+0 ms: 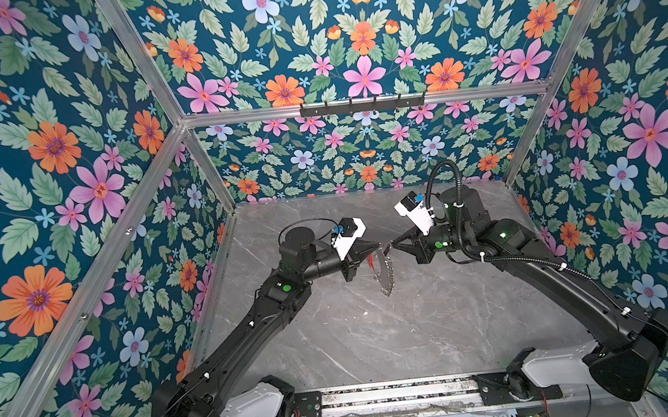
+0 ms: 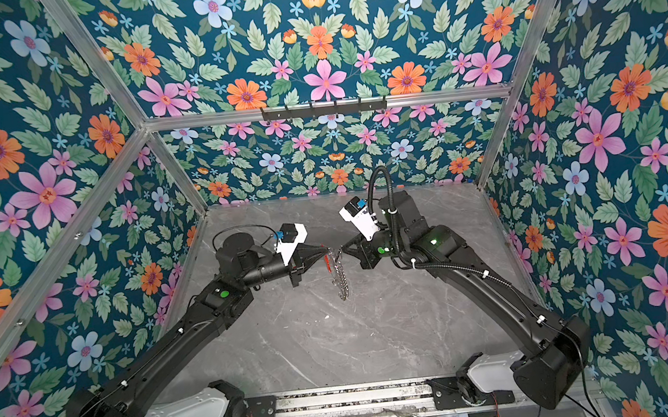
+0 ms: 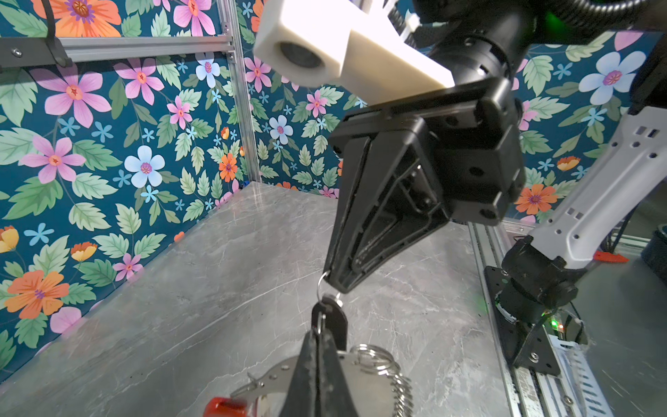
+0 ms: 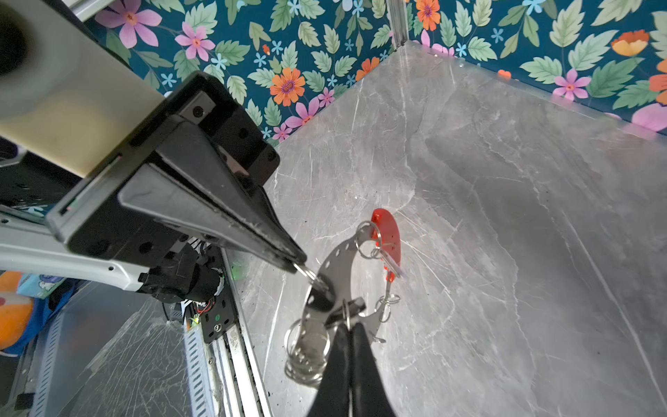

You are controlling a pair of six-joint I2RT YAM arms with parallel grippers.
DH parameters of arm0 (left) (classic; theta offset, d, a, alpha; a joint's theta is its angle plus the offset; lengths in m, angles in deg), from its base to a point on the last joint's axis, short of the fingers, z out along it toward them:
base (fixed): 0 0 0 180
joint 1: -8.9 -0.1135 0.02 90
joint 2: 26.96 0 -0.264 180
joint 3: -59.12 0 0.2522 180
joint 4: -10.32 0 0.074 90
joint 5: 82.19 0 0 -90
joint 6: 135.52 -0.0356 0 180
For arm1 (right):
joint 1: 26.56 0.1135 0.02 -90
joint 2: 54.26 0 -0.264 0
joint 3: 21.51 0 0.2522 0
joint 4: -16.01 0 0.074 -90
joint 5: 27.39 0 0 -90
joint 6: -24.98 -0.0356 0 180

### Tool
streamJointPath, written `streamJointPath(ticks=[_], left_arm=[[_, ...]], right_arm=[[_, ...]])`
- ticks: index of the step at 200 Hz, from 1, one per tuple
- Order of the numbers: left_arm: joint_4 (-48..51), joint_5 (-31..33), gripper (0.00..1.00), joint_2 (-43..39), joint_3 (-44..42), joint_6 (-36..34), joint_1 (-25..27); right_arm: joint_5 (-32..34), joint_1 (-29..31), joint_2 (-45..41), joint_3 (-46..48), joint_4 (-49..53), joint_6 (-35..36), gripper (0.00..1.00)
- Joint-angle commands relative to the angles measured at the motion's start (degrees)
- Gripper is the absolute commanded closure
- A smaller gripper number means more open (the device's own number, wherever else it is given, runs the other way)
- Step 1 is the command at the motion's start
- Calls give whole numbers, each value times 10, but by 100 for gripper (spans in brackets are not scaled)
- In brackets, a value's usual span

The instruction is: Put the keys on the keyring

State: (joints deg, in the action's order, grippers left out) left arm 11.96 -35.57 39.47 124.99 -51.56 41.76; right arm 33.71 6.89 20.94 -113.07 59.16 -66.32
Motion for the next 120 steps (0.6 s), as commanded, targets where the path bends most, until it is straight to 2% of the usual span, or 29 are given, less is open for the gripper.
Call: streamJointPath(ticks=[1,26,56,81,120], left_arm=[[-53,-10,100,7,-3,30,-1],[-103,-5,100,14,-21,79,-1],[-263,27,100,15,-72,204,-1],[-374,57,100,14,-107,283,-1],[-543,86,100,32,-149,392,-1]], right_arm=[[-14,2,-5,-8,-21,-22,100],[-15,1,0,-18,-32,-43,100],[-25,-9,-4,-17,-50,-63,100],[-26,-25,-14,-9,-62,-80,100],[-78,-40,-8,-15,-69,-95,100]])
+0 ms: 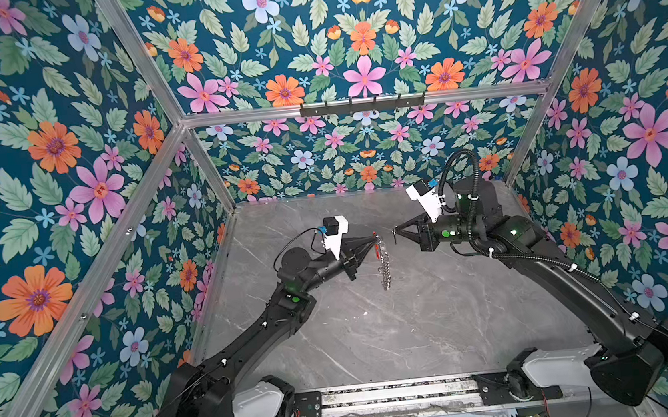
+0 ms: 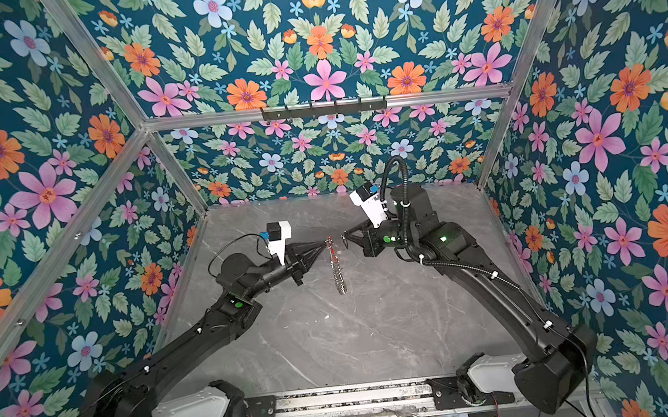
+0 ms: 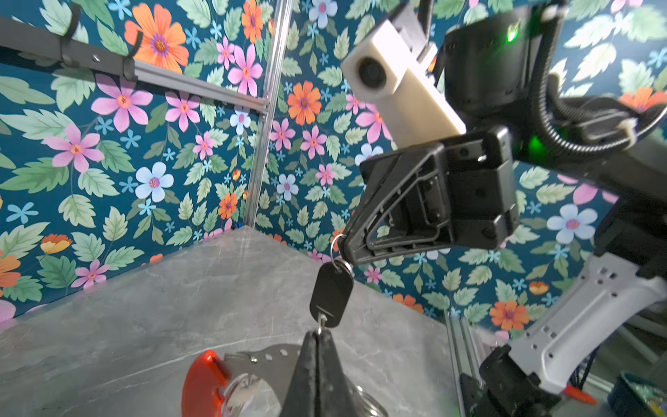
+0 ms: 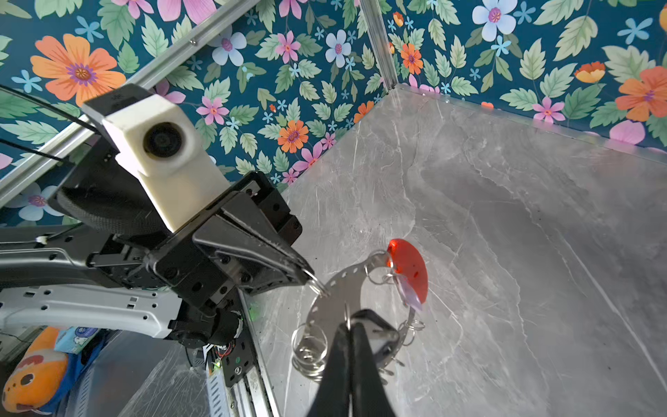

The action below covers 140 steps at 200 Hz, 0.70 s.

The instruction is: Put the keys on the keyring

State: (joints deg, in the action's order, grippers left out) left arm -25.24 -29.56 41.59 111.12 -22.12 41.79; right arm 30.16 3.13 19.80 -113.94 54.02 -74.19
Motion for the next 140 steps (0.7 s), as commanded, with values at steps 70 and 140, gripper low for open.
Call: streamJointPath(ticks=[70,140], left_arm=[[-220,14,100,39,2,152,-1],[-213,16,100,45,2,156,-1]], right_arm=[[-89,6,16,-28,4,-4,100],[-55,21,30,-60,9,10,100]])
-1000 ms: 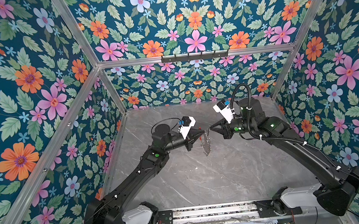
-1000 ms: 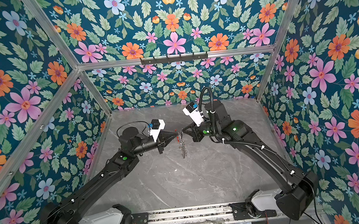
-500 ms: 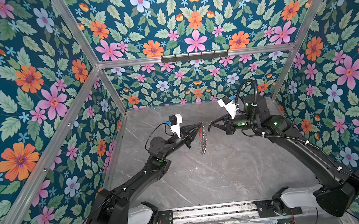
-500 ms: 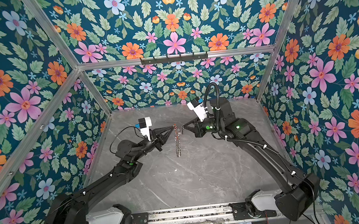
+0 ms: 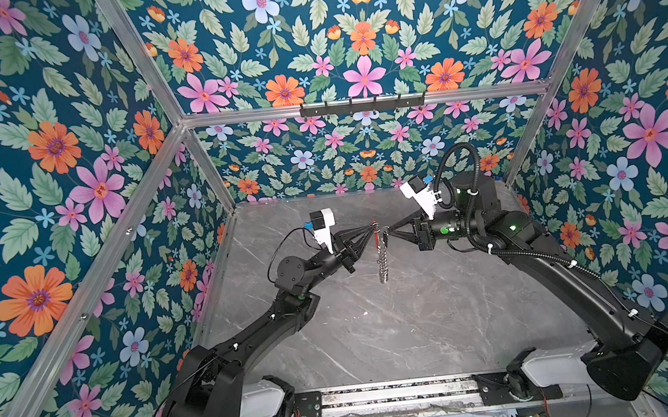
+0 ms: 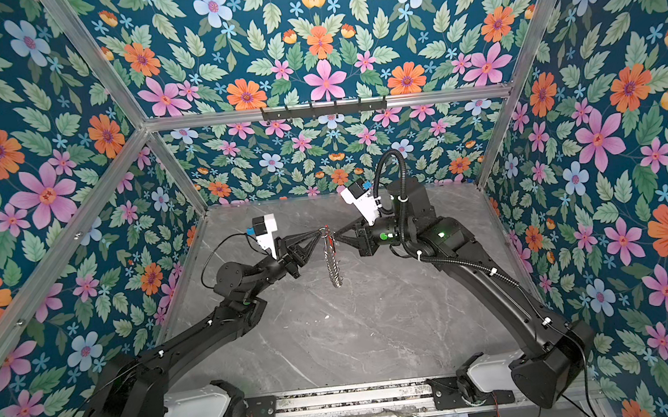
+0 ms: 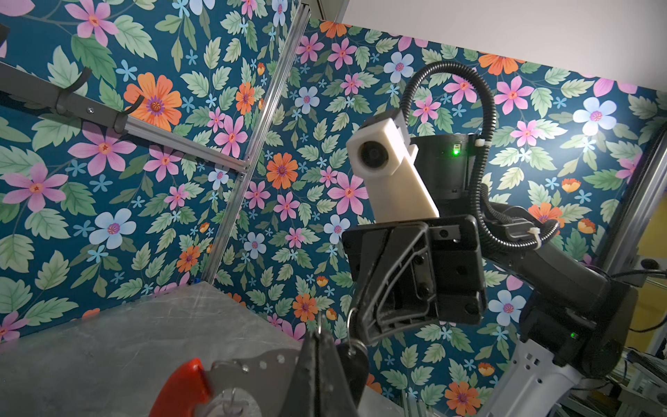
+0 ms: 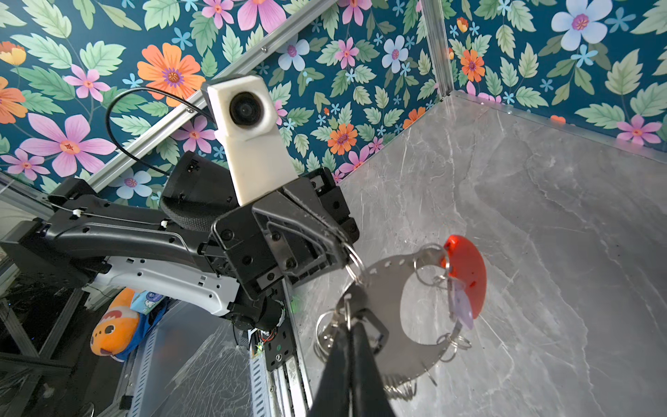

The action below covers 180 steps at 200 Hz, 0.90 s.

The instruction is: Put the keys on the keyring

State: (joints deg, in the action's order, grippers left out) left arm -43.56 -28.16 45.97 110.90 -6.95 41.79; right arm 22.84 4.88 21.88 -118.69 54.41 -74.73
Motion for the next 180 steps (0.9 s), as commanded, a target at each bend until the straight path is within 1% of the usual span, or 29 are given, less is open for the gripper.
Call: streamJointPath(ticks=[1,92,180], left_arm=[[-29,2,100,1,4,5,-1],[-26,-4,100,7,11,6,0],[-32,-9,100,10,15,10,0]], right_arm=[[19,3,10,-13,6,16,100],[24,10,41,-52,20,31,100],[53,12,62,-69,24,32,100]])
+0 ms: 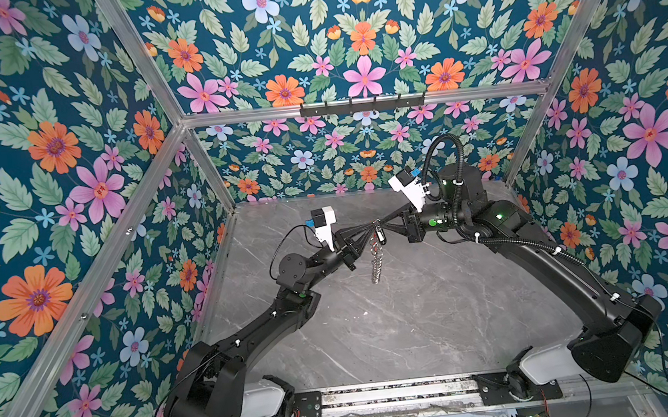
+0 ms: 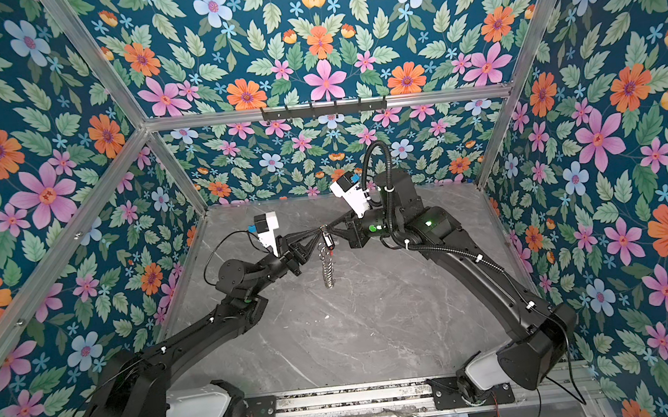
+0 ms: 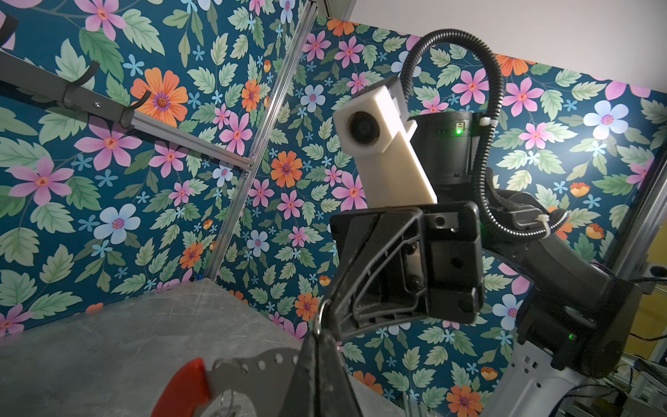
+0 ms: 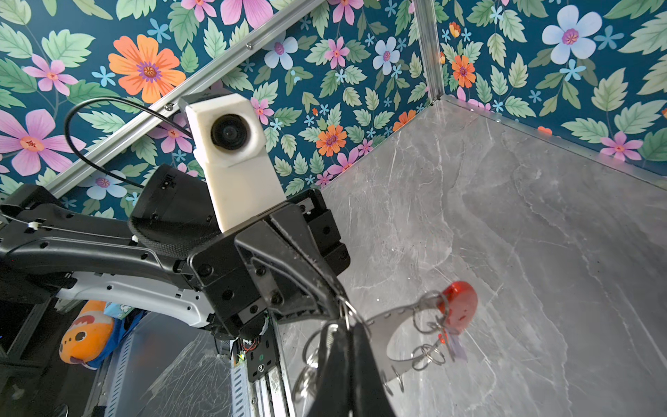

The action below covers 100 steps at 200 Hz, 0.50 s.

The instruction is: Put the keys on the keyring

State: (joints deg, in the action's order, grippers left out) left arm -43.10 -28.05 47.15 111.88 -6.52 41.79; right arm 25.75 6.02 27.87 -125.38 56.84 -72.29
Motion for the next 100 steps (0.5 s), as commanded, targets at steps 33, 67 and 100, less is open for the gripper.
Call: streamJointPath(ticks=[33,67,100], left_arm=[[-37,-13,100,-3,9,6,0],[-36,-15,100,-5,12,4,0],[-39,-16,100,-4,13,4,0]], right_arm=[[44,-3,-1,8,-1,5,100],[45,-14,-6,17,-4,-5,100],[41,-20,-10,24,-1,-7,100]])
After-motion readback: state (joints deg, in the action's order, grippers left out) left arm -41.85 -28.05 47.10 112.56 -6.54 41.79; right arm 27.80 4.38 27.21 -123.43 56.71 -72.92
